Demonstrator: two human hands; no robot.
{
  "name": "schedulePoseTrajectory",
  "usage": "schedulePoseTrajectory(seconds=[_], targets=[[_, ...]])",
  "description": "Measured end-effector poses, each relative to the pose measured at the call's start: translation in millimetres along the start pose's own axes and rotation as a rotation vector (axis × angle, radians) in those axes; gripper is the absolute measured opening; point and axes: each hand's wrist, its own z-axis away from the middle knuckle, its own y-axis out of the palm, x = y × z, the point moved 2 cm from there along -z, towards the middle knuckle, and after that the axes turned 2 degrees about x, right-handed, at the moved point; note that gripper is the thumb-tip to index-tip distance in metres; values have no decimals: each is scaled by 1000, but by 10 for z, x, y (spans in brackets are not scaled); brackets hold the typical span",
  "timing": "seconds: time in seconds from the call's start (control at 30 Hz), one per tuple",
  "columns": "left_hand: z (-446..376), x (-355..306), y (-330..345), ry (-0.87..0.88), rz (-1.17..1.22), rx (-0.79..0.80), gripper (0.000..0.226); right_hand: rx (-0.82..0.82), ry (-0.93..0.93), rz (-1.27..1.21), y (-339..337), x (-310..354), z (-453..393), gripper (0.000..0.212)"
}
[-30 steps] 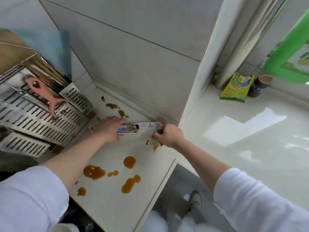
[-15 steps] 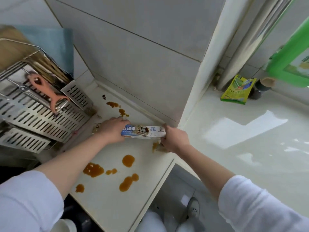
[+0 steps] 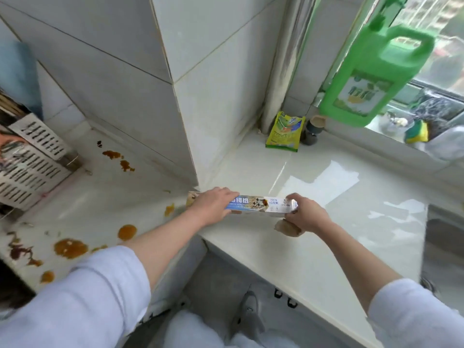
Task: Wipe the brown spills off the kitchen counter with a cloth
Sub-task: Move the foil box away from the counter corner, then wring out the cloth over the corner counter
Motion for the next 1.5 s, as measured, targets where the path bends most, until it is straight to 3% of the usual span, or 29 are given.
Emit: schedulePoseTrajectory(seconds=[0.13, 0.23, 0.33, 0.43, 0.5, 0.63, 0.73, 0.93, 1.07, 1.17, 1.3, 1.4, 1.5], targets=[[-381, -374, 165, 17, -4, -7, 52, -7, 84, -122, -5, -422, 41, 53], [-543, -476, 236, -8, -34, 1, 52, -67, 54, -452, -135, -437, 116, 38], [-528, -586, 214, -66, -32, 22, 60, 36, -18, -837, -258, -273, 277, 22], [-311, -638, -48, -156, 227, -51, 29, 221, -122, -1018, -239, 2, 356, 22], [-72, -541, -272, -245, 440, -121, 28, 265, -177, -1081, -168, 253, 336, 18], [497, -153, -641, -427, 894, -204, 51, 281, -267, -1115, -50, 916, 336, 11], [912, 104, -792, -405, 1103, -130, 42, 314, -340, -1095, 6, 1521, 405, 11], [1690, 829, -907, -457, 975, -328, 12, 378, -492, -996, 94, 2637, 527, 10], [2164, 1256, -1107, -534, 844, -394, 22, 277, -463, -992, 48, 3050, 487, 13], [2355, 1625, -1098, -604, 883, -378, 22, 213, -462, -995, 88, 3315, 515, 13], [2411, 1767, -1067, -601, 904, -315, 19, 56, -562, -790, -34, 3691, 605, 11], [2392, 1702, -1040, -492, 1058, -222, 27, 122, -647, -685, -160, 3952, 673, 13], [2342, 1719, -1042, -437, 1031, -129, 32, 286, -631, -848, -371, 4101, 628, 22]])
